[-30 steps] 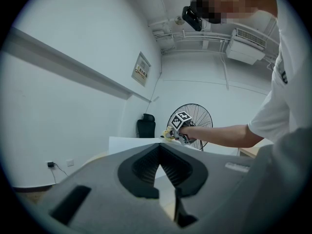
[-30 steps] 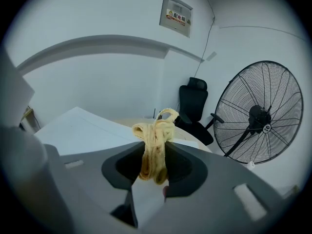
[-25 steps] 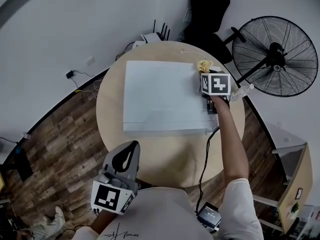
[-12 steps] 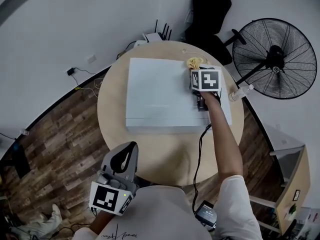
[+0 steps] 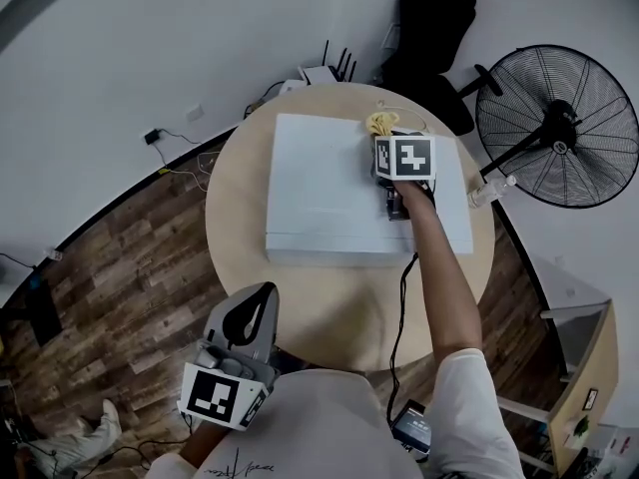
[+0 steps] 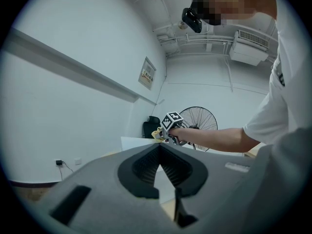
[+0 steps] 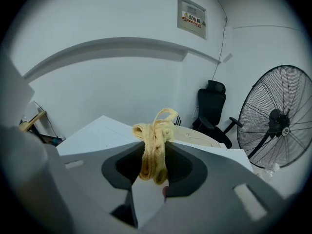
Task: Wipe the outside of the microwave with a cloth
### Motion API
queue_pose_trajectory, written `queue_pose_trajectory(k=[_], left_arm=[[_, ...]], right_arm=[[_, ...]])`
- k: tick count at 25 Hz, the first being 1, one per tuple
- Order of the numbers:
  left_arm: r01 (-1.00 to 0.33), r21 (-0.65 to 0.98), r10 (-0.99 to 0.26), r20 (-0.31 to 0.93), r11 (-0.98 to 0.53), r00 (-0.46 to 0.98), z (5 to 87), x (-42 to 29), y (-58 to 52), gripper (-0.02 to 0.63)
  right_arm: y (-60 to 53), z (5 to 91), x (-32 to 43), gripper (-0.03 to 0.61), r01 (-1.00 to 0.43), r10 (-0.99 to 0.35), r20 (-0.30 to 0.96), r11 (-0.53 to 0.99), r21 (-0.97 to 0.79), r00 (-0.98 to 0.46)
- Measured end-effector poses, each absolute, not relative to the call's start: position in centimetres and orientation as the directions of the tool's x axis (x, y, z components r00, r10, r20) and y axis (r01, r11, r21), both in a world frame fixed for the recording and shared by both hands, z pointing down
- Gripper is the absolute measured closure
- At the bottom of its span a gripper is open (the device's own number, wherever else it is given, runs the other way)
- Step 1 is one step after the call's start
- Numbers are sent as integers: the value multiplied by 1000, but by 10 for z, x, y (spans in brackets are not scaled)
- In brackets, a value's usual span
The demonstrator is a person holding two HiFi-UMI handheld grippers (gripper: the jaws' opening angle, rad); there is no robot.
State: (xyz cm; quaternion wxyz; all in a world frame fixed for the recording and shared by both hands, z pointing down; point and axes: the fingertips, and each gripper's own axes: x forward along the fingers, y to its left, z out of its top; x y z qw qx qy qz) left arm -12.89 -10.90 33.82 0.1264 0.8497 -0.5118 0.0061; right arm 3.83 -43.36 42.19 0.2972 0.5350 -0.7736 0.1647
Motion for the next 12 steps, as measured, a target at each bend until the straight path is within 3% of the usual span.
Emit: queue_pose_trajectory(k=[12], left_arm=[[-885,217,-886,132,-412,444,338,-143,-101,621]], right_arm=[[-427,422,-29,449,-894,-700,630,447,18,-338]])
